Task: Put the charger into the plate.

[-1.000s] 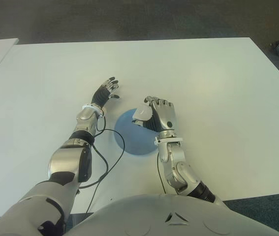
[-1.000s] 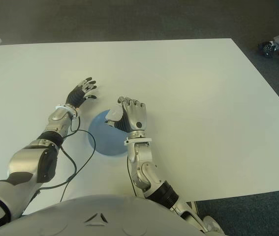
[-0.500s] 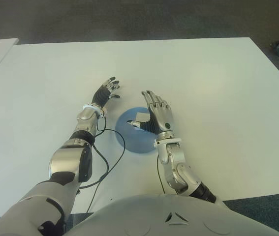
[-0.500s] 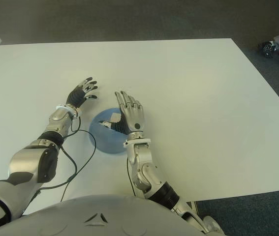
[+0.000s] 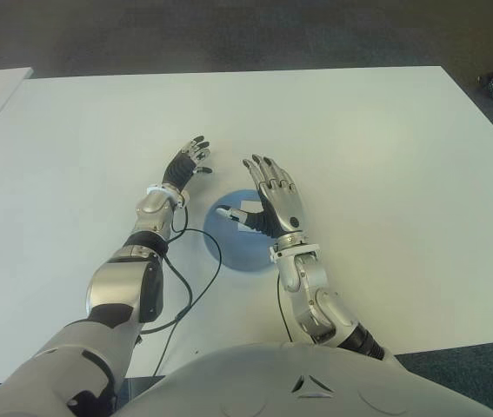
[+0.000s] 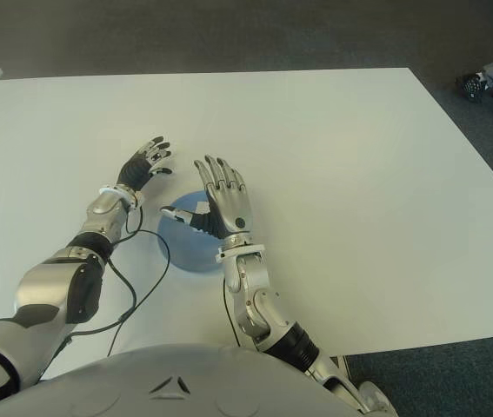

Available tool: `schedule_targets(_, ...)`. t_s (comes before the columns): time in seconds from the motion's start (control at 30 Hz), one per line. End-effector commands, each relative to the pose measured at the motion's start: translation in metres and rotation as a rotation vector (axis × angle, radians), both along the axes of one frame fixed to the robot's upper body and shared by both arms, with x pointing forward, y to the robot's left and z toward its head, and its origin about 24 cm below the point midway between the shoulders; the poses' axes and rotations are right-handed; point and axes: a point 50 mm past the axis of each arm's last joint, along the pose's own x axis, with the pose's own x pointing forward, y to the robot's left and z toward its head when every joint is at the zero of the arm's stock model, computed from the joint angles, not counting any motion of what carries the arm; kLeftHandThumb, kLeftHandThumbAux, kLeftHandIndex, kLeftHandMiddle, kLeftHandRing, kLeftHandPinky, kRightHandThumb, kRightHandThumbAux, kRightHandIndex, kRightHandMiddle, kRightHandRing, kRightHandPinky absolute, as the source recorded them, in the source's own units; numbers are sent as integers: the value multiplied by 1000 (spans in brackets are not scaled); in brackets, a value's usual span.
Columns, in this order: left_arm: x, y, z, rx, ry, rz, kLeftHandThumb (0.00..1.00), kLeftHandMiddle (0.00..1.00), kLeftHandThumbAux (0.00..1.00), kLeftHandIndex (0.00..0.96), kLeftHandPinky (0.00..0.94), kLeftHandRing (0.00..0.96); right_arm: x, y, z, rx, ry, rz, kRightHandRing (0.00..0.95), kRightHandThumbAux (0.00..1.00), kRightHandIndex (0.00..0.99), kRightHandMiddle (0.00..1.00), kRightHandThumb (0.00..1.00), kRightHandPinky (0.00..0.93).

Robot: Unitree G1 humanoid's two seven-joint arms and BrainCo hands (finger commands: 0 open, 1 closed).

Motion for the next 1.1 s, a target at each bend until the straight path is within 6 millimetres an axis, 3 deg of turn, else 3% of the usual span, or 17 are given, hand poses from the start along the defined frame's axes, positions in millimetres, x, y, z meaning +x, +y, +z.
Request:
schedule_targets(0.03, -14, -2, -19, 15, 89, -6, 0, 97, 538, 50, 128, 102, -1, -6, -2, 29, 0, -12, 0, 65, 0, 0, 248, 0)
schedule_targets(0.17, -14, -2, -20, 14, 97, -13, 0, 96, 538, 46, 132, 103, 6, -18, 4, 71, -31, -42, 0, 80, 0, 0, 227, 0)
schedule_targets(0.4, -14, -3, -21, 13, 111, -20, 0, 95, 518, 28, 133, 104, 47, -72, 0, 325, -129, -171, 0, 225, 0, 0, 195, 0)
schedule_targets(0.5, -14, -3, -21, 13, 111, -23, 0, 97, 511, 23, 135, 106, 70, -98, -8, 468, -87, -206, 0, 318, 0, 0, 202, 0)
schedule_targets(0.73, -15, -2, -22, 13, 116, -21, 0, 107, 501, 20, 151, 118, 89, -143, -27, 724, 85, -229, 0, 507, 0, 0, 189, 7)
schedule_targets(1.1, -15, -2, -20, -24, 88, -14, 0, 115, 487, 25, 152, 126, 87, -148, -63, 1071, 322, -167, 24, 716, 29, 52, 164, 53)
